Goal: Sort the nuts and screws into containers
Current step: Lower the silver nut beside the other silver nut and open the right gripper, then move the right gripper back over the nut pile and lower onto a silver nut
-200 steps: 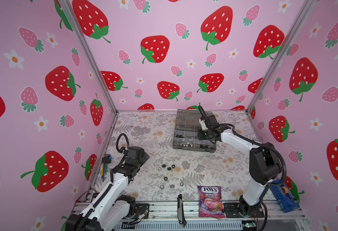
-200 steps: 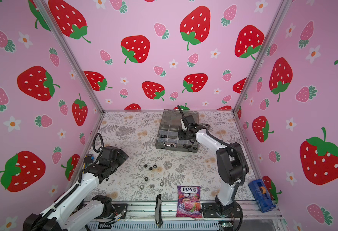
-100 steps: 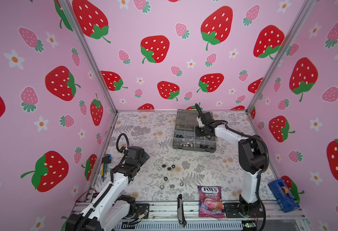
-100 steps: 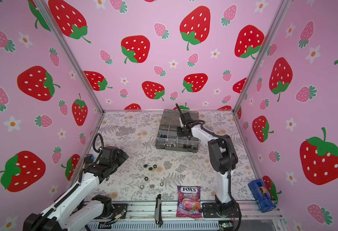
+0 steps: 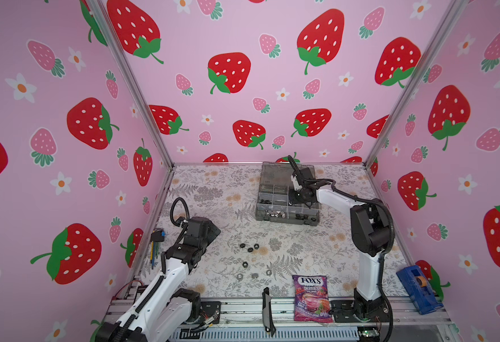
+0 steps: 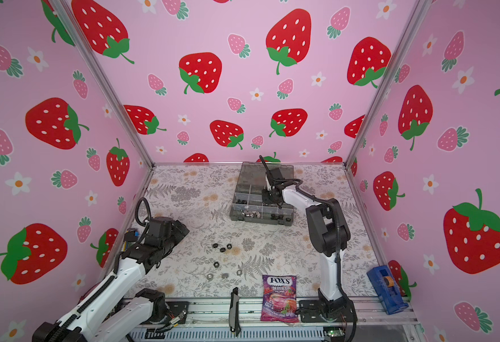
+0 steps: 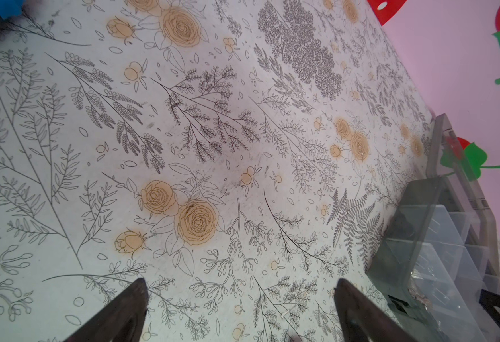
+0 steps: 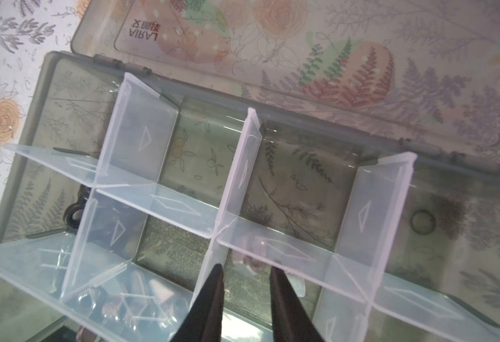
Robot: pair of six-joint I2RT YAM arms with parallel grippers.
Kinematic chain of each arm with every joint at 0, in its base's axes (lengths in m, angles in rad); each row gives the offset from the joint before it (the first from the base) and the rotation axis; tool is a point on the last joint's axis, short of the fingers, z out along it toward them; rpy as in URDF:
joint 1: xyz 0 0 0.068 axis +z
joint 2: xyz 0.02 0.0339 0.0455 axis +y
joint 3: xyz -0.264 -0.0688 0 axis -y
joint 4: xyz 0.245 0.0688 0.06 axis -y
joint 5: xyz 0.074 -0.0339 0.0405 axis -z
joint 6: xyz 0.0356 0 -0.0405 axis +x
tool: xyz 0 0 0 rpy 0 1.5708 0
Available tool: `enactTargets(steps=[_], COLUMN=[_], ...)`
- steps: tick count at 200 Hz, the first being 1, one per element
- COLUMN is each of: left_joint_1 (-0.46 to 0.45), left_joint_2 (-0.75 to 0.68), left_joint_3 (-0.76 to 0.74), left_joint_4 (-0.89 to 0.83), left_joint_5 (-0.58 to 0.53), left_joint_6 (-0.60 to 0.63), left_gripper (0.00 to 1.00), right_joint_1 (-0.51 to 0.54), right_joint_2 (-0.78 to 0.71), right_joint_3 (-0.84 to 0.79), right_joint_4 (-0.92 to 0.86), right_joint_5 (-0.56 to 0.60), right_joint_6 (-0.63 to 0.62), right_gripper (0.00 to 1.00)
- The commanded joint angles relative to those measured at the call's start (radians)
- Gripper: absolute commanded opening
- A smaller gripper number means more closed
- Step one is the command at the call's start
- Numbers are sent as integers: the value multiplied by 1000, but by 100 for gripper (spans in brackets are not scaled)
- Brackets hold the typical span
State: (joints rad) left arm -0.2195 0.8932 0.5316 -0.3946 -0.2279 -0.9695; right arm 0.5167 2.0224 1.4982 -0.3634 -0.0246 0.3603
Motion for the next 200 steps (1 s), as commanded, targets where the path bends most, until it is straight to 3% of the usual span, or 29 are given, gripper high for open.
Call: enactTargets(steps=[1, 76, 135, 200], left_joint_1=[8, 10, 10, 11], left_joint_2=[-16, -14, -2, -7], left_joint_3=[-7, -7, -7, -11], left_joint_4=[-27, -27, -19, -36], left_joint_5=[-22, -14, -7, -19], left_joint_6=[0, -6, -11, -26], left_gripper=[99, 99, 99, 99], right_joint_1=[-4, 76, 315, 604], right_joint_2=[-46, -290, -424, -376], right_joint_3=[-25, -195, -317, -348], right_joint_4=[-8, -29, -161, -298], right_joint_5=[26, 97, 143, 161], right_joint_6=[-14, 19, 66, 50], right_gripper=[31, 36, 41, 44])
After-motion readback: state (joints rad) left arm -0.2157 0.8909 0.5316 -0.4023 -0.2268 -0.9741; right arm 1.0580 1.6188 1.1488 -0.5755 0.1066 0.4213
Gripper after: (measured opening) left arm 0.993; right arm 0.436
